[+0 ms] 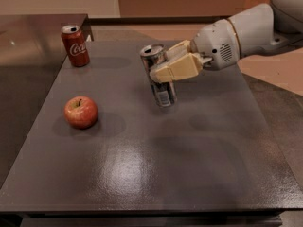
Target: Place redbull can upright
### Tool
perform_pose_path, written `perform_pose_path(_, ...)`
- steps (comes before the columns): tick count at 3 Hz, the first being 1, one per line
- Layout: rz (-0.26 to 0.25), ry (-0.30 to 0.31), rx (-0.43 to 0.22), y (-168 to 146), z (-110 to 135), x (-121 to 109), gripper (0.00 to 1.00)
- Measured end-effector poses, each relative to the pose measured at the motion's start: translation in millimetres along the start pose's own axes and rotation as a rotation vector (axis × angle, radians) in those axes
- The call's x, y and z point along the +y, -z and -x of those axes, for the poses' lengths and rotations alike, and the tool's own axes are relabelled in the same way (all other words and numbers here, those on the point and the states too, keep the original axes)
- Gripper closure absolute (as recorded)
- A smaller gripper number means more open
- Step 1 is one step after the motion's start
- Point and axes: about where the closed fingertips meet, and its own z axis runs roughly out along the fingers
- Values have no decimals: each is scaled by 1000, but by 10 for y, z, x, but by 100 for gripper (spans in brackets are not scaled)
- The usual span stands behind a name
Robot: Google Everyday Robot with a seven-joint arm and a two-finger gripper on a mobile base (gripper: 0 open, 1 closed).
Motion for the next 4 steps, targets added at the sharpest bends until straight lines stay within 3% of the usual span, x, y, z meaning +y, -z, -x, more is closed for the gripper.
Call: perform_pose_path(4,75,113,-179,1,-409,-60,100)
